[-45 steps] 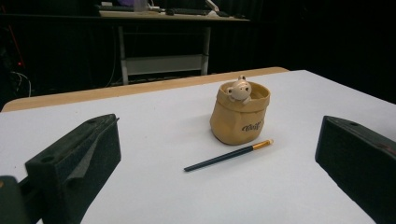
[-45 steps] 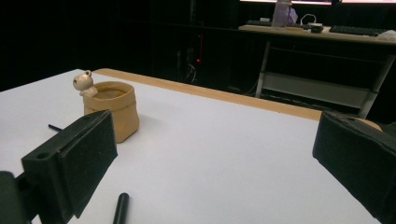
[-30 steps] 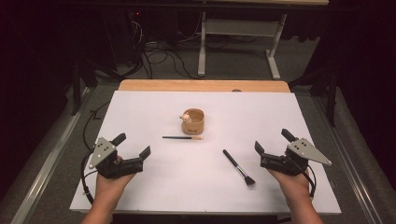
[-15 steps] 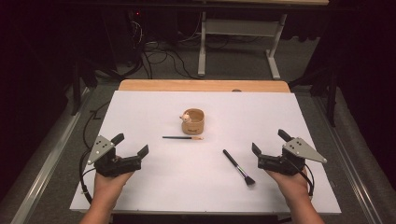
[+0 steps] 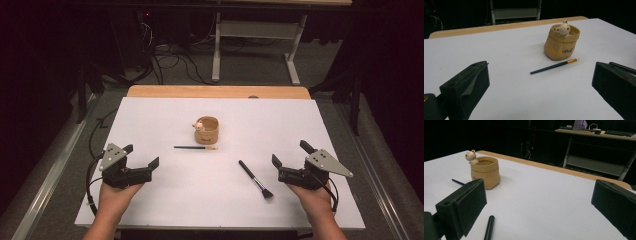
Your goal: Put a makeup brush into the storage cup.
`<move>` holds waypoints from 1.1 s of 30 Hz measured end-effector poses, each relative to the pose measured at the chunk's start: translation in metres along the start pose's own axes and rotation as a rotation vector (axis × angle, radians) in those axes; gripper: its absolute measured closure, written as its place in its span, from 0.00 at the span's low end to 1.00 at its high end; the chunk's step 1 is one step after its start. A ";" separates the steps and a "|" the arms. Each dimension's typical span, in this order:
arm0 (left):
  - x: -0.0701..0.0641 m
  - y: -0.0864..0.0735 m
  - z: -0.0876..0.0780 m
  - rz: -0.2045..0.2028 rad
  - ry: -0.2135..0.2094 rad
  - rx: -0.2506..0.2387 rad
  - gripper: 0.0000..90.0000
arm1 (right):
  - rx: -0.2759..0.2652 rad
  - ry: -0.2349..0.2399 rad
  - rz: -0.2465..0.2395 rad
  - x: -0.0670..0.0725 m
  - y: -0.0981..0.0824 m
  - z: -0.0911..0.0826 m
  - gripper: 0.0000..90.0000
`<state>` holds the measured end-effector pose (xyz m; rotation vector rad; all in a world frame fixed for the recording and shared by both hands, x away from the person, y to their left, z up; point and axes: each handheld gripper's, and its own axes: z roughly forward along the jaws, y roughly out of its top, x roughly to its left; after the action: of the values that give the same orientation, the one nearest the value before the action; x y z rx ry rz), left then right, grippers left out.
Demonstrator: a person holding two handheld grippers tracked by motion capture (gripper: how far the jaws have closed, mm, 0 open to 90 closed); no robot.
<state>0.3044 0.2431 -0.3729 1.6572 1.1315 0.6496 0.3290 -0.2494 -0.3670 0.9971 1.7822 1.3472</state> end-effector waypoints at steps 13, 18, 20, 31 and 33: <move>0.007 -0.003 0.005 -0.016 0.022 0.090 0.00 | 0.002 -0.004 -0.005 0.000 -0.001 0.000 0.01; 0.007 -0.004 0.008 -0.012 0.024 0.127 0.00 | 0.002 -0.005 -0.006 0.000 -0.001 0.000 0.01; 0.008 -0.005 0.009 -0.013 0.025 0.144 0.00 | 0.001 -0.006 -0.005 0.000 -0.001 0.000 0.01; 0.010 -0.008 0.016 -0.012 0.012 0.251 0.00 | 0.006 0.001 0.011 -0.001 -0.002 0.001 0.01; 0.010 -0.008 0.018 -0.009 0.010 0.271 0.00 | 0.008 -0.001 0.018 -0.001 -0.002 0.001 0.01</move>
<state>0.3206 0.2455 -0.3875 1.8771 1.2770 0.5159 0.3304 -0.2500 -0.3688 1.0202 1.7831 1.3518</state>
